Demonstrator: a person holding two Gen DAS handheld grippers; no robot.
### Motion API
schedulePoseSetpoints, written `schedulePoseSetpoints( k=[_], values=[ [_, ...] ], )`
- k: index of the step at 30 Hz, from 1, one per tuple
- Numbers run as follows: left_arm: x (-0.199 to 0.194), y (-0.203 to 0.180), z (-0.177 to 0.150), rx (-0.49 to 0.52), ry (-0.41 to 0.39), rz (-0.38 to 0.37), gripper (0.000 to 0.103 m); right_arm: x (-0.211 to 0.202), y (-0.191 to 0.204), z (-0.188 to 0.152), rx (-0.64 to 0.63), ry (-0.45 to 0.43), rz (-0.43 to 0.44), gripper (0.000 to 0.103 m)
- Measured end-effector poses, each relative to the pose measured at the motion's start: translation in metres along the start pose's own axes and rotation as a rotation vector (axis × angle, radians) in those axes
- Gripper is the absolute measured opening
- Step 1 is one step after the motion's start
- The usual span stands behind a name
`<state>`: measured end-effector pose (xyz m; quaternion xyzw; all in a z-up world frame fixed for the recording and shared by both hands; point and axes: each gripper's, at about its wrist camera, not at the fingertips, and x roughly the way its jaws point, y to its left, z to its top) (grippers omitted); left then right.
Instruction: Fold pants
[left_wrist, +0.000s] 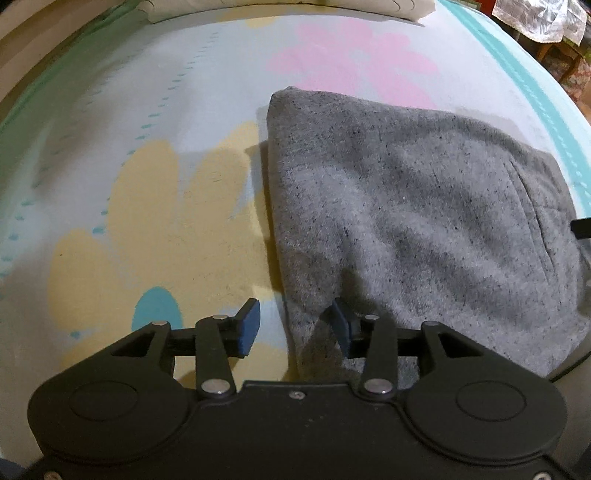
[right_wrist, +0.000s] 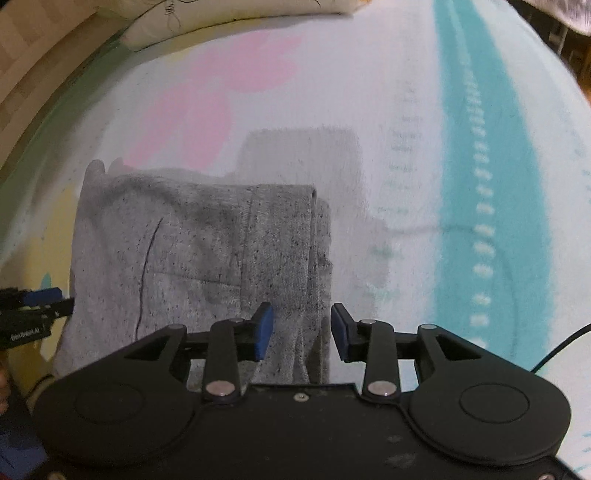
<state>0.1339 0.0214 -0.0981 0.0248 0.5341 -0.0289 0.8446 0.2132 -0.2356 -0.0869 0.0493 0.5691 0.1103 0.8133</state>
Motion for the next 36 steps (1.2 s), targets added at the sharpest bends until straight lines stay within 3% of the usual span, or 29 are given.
schedulePoseSetpoints(
  k=[5, 11, 18, 23, 26, 27, 29, 30, 32, 36],
  values=[
    [0.010, 0.018, 0.005, -0.086, 0.016, -0.040, 0.071, 0.017, -0.019, 0.002, 0.078, 0.026, 0.059, 0.047],
    [0.022, 0.029, 0.011, -0.130, 0.015, -0.093, 0.086, 0.026, -0.040, 0.001, 0.151, 0.009, 0.155, 0.052],
    [0.030, 0.030, 0.023, -0.119, -0.018, -0.116, 0.091, 0.029, -0.042, -0.001, 0.106, -0.041, 0.208, 0.055],
    [0.036, 0.042, 0.031, -0.176, -0.019, -0.172, 0.092, 0.033, -0.063, -0.004, 0.178, -0.060, 0.328, 0.055],
    [0.037, 0.038, 0.032, -0.178, -0.024, -0.169, 0.094, 0.035, -0.073, -0.006, 0.232, -0.069, 0.371, 0.052],
    [0.036, 0.035, 0.032, -0.168, -0.031, -0.169, 0.091, 0.033, -0.073, -0.008, 0.232, -0.072, 0.370, 0.050],
    [0.033, 0.027, 0.032, -0.130, -0.053, -0.226, 0.052, 0.028, -0.068, -0.008, 0.204, -0.077, 0.369, 0.035],
    [0.030, 0.024, 0.033, -0.128, -0.058, -0.249, 0.049, 0.025, -0.063, -0.008, 0.180, -0.082, 0.357, 0.029],
    [0.025, 0.018, 0.033, -0.116, -0.076, -0.195, 0.024, 0.016, -0.050, -0.006, 0.114, -0.097, 0.308, 0.023],
    [0.008, 0.018, 0.028, -0.111, -0.122, -0.184, 0.018, -0.002, -0.021, -0.006, -0.019, -0.134, 0.200, 0.020]
  ],
)
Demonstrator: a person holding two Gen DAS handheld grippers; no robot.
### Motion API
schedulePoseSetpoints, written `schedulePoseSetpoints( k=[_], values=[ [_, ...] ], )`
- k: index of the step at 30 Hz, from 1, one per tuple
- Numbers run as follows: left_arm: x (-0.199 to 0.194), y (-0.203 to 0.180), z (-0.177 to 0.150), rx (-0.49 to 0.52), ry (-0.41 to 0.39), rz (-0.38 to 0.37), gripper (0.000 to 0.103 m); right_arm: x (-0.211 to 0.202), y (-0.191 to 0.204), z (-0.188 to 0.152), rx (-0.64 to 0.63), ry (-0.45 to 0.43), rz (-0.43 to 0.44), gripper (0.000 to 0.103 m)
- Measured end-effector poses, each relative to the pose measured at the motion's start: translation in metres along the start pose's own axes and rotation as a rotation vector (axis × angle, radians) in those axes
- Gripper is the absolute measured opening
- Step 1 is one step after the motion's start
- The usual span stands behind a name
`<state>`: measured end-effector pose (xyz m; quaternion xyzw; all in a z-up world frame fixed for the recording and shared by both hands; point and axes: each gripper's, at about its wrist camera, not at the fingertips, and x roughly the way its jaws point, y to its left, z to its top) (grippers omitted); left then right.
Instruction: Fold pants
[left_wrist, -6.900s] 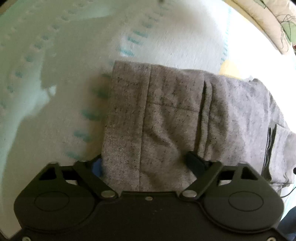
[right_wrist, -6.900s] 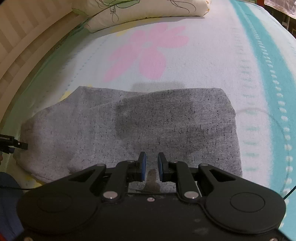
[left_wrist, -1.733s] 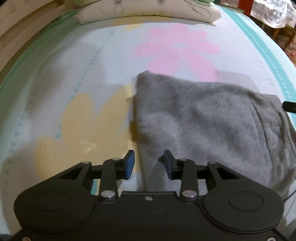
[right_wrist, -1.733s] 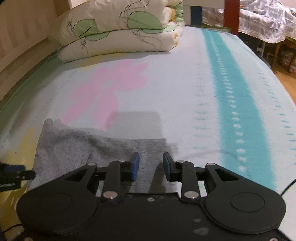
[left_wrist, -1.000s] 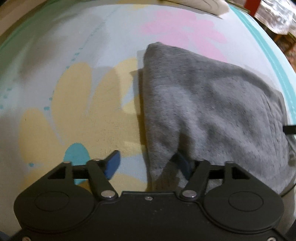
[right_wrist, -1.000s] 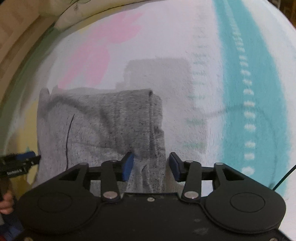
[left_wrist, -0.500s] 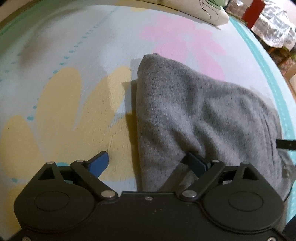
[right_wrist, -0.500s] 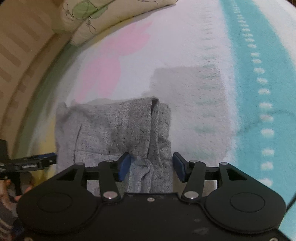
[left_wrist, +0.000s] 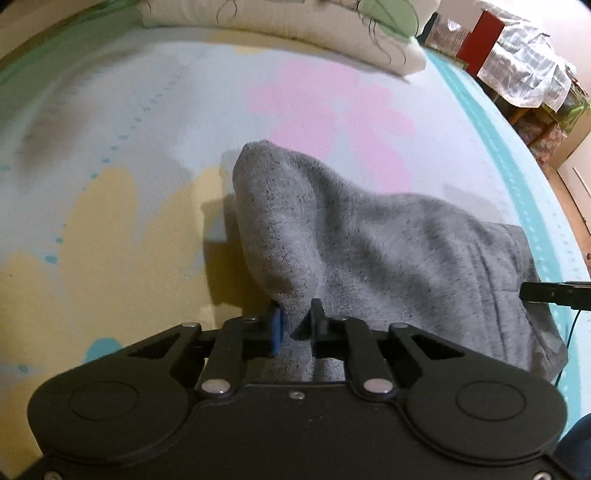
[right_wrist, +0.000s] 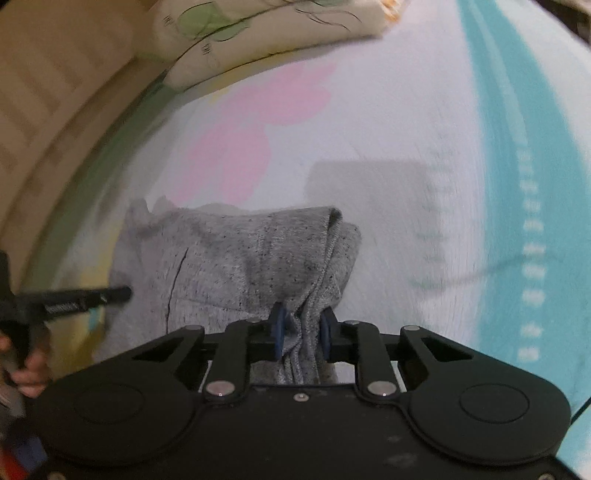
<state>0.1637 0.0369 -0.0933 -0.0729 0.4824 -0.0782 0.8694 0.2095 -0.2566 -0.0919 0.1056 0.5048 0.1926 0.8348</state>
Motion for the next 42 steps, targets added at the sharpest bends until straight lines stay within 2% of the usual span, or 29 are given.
schedulePoseSetpoints(
  k=[4, 8, 12, 15, 16, 17, 19, 21, 23, 28, 31, 35, 37, 38, 39, 40, 42],
  values=[
    [-0.021, -0.007, 0.002, 0.033, -0.042, 0.003, 0.018, -0.012, 0.025, 0.003, -0.054, -0.044, -0.037, 0.019],
    [-0.039, -0.001, 0.015, 0.044, -0.107, 0.059, 0.018, -0.015, 0.047, 0.017, -0.068, -0.101, -0.008, 0.018],
    [-0.043, 0.028, 0.041, 0.005, -0.124, 0.105, 0.018, 0.000, 0.079, 0.045, -0.114, -0.137, 0.003, 0.018],
    [-0.037, 0.053, 0.055, -0.020, -0.118, 0.143, 0.019, 0.023, 0.095, 0.069, -0.092, -0.148, 0.024, 0.018],
    [-0.031, 0.060, 0.057, -0.022, -0.104, 0.163, 0.024, 0.031, 0.099, 0.075, -0.085, -0.153, 0.025, 0.018],
    [-0.023, 0.066, 0.060, -0.034, -0.078, 0.192, 0.030, 0.041, 0.103, 0.082, -0.075, -0.156, 0.016, 0.018],
    [-0.011, 0.086, 0.059, -0.102, -0.021, 0.271, 0.029, 0.063, 0.103, 0.094, -0.018, -0.155, -0.066, 0.018],
    [-0.010, 0.098, 0.053, -0.151, -0.015, 0.337, 0.028, 0.077, 0.108, 0.102, 0.013, -0.177, -0.169, 0.018],
    [-0.017, 0.098, 0.045, -0.151, -0.043, 0.349, 0.028, 0.075, 0.114, 0.101, -0.007, -0.215, -0.196, 0.020],
    [-0.032, 0.074, 0.029, -0.119, -0.094, 0.358, 0.030, 0.064, 0.148, 0.084, -0.134, -0.265, -0.150, 0.021],
    [-0.036, 0.057, 0.025, -0.116, -0.109, 0.362, 0.040, 0.064, 0.166, 0.068, -0.205, -0.250, -0.134, 0.021],
    [-0.031, 0.035, 0.008, -0.099, -0.092, 0.353, 0.041, 0.077, 0.170, 0.045, -0.239, -0.191, -0.129, 0.021],
    [-0.015, 0.029, -0.003, -0.091, -0.035, 0.353, 0.041, 0.087, 0.161, 0.031, -0.227, -0.140, -0.157, 0.018],
    [-0.007, 0.027, -0.008, -0.088, -0.015, 0.369, 0.042, 0.090, 0.155, 0.025, -0.219, -0.124, -0.162, 0.017],
    [-0.003, 0.026, -0.012, -0.077, -0.016, 0.388, 0.042, 0.089, 0.149, 0.019, -0.207, -0.123, -0.154, 0.015],
    [-0.004, 0.022, -0.016, -0.055, -0.038, 0.402, 0.042, 0.087, 0.146, 0.018, -0.192, -0.132, -0.142, 0.014],
    [-0.006, 0.016, -0.015, -0.017, -0.030, 0.425, 0.041, 0.080, 0.143, 0.019, -0.157, -0.130, -0.132, 0.015]
  ],
)
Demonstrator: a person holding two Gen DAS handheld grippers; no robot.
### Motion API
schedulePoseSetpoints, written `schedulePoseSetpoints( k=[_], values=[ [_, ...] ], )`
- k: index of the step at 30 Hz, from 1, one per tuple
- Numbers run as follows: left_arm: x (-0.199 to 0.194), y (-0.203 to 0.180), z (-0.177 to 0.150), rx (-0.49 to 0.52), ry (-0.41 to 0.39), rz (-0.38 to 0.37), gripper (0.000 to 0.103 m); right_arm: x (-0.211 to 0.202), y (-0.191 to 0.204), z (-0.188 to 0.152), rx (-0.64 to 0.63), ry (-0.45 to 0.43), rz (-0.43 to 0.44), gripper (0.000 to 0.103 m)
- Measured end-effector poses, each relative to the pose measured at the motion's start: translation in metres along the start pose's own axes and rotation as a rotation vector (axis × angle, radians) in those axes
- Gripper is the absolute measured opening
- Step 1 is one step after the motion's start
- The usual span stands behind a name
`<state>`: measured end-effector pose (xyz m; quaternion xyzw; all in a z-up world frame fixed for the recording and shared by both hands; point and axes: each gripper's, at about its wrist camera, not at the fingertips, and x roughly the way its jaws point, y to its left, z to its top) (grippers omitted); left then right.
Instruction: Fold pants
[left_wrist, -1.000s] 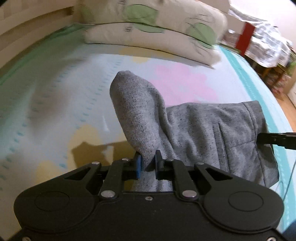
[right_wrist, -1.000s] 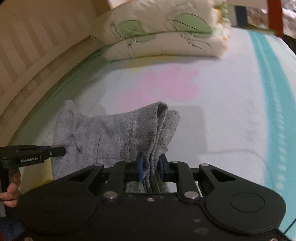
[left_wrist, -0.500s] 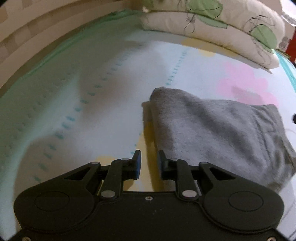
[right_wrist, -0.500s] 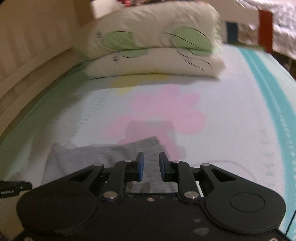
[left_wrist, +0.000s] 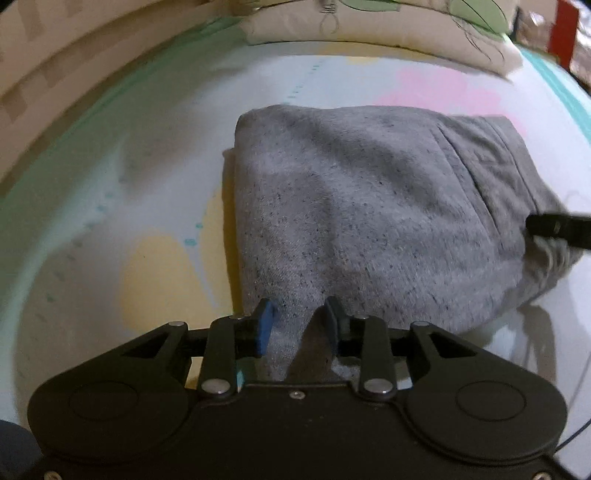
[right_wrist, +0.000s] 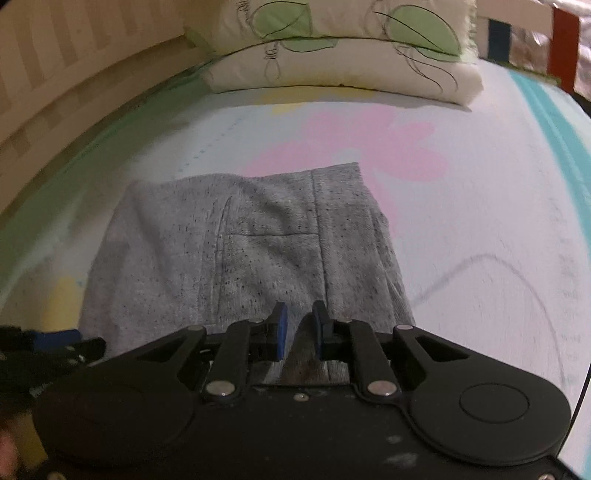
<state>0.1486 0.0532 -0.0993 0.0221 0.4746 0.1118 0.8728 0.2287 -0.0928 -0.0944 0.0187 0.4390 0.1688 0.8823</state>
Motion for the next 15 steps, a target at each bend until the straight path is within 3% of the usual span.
schedulePoseSetpoints(
  k=[2, 7, 15],
  values=[
    [-0.007, 0.002, 0.006, -0.008, 0.025, -0.021, 0.040, -0.011, 0.000, 0.002, 0.030, -0.002, -0.007, 0.022],
    [-0.027, 0.012, 0.019, -0.089, 0.064, -0.058, 0.041, -0.052, 0.010, -0.002, 0.058, -0.042, -0.020, 0.024],
    [-0.065, 0.020, 0.019, -0.157, 0.034, -0.055, 0.041, -0.096, 0.028, -0.004, 0.050, -0.081, -0.012, 0.029]
  ],
)
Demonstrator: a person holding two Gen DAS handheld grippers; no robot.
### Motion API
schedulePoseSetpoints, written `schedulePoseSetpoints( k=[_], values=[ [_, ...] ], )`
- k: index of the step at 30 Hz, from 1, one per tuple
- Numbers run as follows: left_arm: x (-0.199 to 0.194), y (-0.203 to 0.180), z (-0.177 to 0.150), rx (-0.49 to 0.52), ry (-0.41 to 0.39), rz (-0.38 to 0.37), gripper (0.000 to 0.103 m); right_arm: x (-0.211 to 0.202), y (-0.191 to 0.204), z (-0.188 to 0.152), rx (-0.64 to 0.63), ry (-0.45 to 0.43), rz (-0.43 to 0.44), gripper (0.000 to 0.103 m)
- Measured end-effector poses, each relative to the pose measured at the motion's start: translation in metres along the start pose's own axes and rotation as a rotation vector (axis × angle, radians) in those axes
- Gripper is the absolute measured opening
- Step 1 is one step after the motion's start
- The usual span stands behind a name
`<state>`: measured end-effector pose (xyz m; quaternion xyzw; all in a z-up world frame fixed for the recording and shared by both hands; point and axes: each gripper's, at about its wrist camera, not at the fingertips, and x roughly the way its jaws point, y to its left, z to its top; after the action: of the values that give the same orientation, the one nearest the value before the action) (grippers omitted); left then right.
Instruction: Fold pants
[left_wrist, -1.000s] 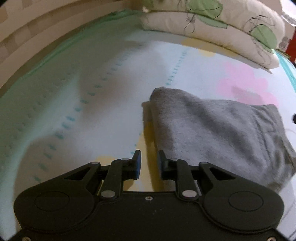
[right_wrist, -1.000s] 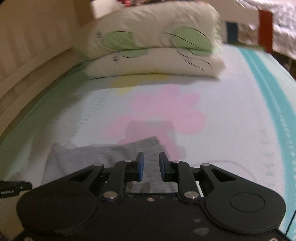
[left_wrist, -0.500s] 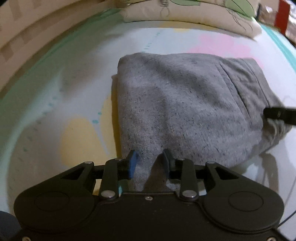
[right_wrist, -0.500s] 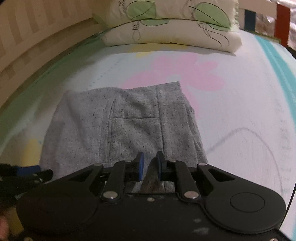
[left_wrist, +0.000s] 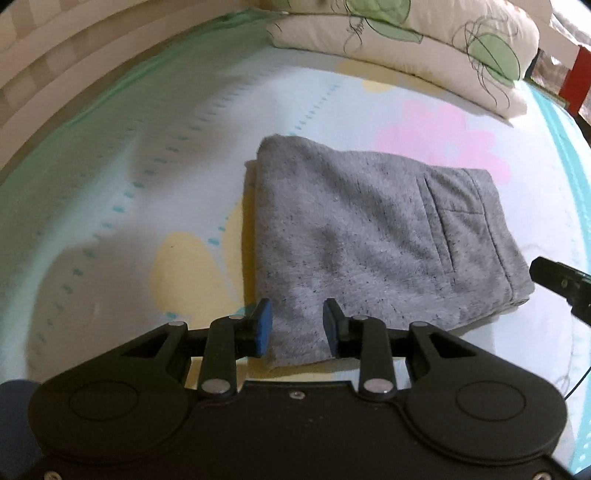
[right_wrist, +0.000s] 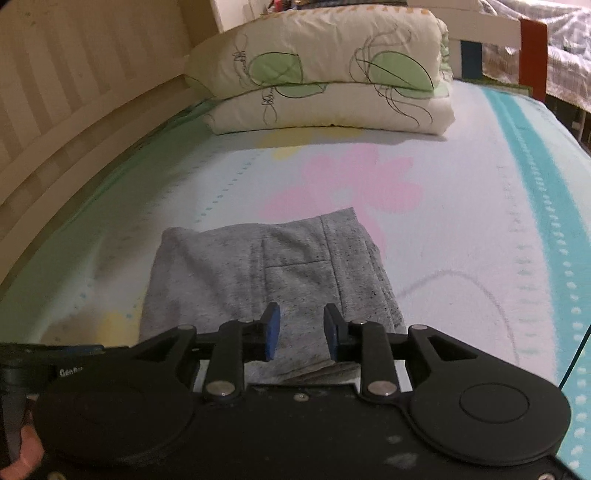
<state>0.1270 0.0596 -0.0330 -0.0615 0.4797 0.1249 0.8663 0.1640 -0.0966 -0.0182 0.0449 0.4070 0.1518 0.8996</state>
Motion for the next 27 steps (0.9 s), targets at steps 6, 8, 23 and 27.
schedulePoseSetpoints(
  k=[6, 8, 23, 27],
  values=[
    [-0.015, -0.002, -0.016, -0.003, 0.005, -0.018, 0.041, -0.014, 0.012, -0.005, -0.032, -0.002, 0.002, 0.029],
    [-0.020, -0.005, -0.022, 0.007, -0.001, -0.015, 0.041, -0.021, 0.016, -0.007, -0.043, -0.006, -0.004, 0.029],
    [-0.035, -0.003, -0.035, -0.024, -0.023, -0.028, 0.041, -0.030, 0.030, -0.012, -0.076, -0.003, -0.019, 0.030],
    [-0.035, -0.002, -0.035, -0.028, -0.024, -0.024, 0.041, -0.028, 0.030, -0.015, -0.085, 0.010, -0.023, 0.030]
  ],
)
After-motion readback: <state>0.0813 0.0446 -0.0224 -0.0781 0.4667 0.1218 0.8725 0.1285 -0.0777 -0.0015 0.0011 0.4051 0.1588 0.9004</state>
